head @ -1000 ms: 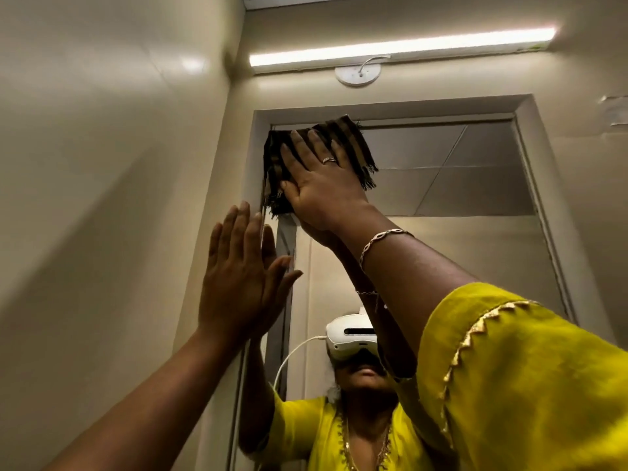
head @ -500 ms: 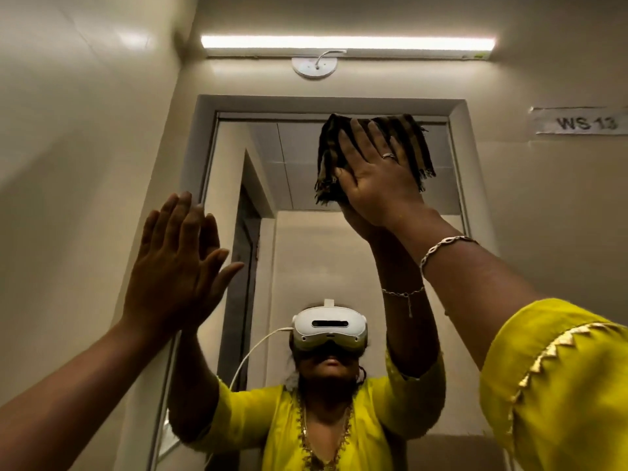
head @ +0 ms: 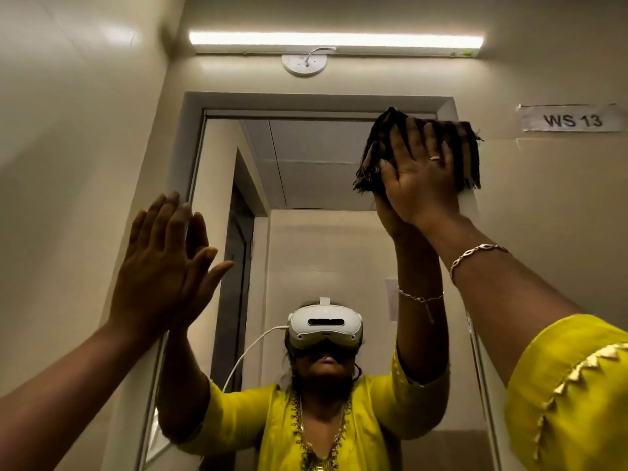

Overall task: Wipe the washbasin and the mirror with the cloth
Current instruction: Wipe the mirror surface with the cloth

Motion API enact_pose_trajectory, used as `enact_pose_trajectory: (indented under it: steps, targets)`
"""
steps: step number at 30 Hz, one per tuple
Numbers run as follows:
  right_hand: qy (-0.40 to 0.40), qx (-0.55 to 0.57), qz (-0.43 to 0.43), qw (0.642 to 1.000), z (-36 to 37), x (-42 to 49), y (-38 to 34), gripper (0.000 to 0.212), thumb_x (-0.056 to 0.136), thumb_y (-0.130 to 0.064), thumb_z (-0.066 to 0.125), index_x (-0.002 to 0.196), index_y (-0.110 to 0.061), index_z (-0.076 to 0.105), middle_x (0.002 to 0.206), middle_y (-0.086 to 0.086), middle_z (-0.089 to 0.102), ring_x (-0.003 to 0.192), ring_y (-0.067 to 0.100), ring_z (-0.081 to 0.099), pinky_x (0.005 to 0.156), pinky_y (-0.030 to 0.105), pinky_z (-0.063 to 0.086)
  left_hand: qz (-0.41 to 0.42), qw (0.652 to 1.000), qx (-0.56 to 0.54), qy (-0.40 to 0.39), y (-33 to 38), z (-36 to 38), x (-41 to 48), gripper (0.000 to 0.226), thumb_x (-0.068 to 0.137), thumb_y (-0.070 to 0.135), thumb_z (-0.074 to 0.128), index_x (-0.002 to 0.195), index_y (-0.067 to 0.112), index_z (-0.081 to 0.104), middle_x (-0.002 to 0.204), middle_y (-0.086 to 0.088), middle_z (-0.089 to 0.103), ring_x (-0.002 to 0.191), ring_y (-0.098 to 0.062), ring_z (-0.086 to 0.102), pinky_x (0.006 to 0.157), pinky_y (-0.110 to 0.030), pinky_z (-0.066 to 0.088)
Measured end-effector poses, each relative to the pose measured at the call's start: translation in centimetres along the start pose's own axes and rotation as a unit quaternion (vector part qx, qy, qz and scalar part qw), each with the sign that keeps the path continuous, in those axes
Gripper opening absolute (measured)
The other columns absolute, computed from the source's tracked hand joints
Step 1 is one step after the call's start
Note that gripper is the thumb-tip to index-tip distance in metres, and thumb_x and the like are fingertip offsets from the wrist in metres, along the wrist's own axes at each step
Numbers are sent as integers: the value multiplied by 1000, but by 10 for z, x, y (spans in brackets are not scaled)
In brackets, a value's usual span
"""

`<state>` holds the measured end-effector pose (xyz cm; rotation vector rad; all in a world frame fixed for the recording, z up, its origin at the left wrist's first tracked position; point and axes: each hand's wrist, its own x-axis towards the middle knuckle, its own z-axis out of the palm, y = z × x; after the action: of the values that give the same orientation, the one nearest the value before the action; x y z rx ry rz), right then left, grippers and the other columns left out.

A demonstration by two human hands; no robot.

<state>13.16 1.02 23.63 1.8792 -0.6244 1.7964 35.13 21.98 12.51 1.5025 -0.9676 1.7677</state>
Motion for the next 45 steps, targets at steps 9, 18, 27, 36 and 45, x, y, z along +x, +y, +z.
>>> enact_pose_trajectory:
  steps: [9,18,27,36,45]
  targets:
    - [14,-9,45,999,13,-17,-52,57,99,-39,18,148,-18,-2,157,9,-9,144,27,-11,114,42,-10,-18,999,-30,2,3,2,-2,95,87,70,12,134,-9,34,142,-29,33,134,-39,27,109,-50,22]
    - [-11,37,-38,999,26,-20,-138,57,98,-40,13,147,-18,-5,156,9,-13,143,26,-16,113,42,-13,-19,999,-43,22,0,4,-4,88,88,68,17,134,-5,34,143,-26,33,134,-32,25,108,-47,26]
    - [-34,54,-115,991,31,-21,-203,58,98,-40,17,147,-18,-5,156,7,-15,142,25,-17,114,44,-12,-18,996,-66,57,0,3,-4,82,92,62,13,136,-4,33,143,-25,34,135,-31,24,110,-47,26]
    - [-43,53,-160,985,30,-26,-211,57,99,-40,18,148,-18,-4,157,6,-11,143,25,-16,113,42,-14,-5,994,-68,91,-1,1,-2,80,93,59,11,137,-7,24,144,-31,27,136,-33,17,112,-35,10]
    - [-38,70,-174,982,29,-39,-188,57,99,-41,18,148,-21,-3,157,4,-11,143,22,-15,114,39,-13,-6,998,-36,53,-2,0,-2,87,91,64,8,139,-8,20,147,-29,22,137,-37,17,114,-31,4]
